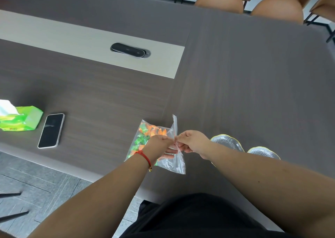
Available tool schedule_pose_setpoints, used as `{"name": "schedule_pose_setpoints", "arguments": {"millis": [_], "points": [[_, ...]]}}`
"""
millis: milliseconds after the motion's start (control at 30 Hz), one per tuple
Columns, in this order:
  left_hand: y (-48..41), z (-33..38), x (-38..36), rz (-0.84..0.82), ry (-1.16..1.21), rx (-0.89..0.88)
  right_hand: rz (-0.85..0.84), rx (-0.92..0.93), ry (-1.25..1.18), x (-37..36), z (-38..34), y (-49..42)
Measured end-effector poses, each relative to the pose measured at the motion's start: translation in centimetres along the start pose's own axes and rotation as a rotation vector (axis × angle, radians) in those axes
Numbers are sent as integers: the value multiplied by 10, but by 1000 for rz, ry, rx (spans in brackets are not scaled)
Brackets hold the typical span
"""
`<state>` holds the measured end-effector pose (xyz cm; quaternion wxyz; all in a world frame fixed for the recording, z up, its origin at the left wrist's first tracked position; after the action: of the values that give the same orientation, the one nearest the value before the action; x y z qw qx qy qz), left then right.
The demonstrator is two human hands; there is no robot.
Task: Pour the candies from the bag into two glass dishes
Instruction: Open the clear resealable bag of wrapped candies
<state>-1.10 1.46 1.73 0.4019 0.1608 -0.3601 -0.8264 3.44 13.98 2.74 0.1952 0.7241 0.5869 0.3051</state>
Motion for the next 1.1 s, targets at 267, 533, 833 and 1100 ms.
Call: {"name": "schedule_pose_setpoints", "arguments": {"millis": [267,533,833,1100], "points": [[0,-1,-1,29,-38,-38,-4,39,122,0,-8,3],[2,3,-2,7,46,-56,8,60,84,6,-12,7],[5,13,1,104,-162,-251,-34,35,80,2,-16,9],[8,10,3,95,31,-208,-62,34,-27,4,-15,12]]}}
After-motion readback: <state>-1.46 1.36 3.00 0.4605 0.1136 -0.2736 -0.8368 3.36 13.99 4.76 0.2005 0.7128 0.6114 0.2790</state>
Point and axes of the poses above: each hand's wrist, its own y-axis away from the middle knuckle, its own x-axis out of the back of the hand, z = x × y, the point moved 9 cm from there along -y, towards the middle knuckle
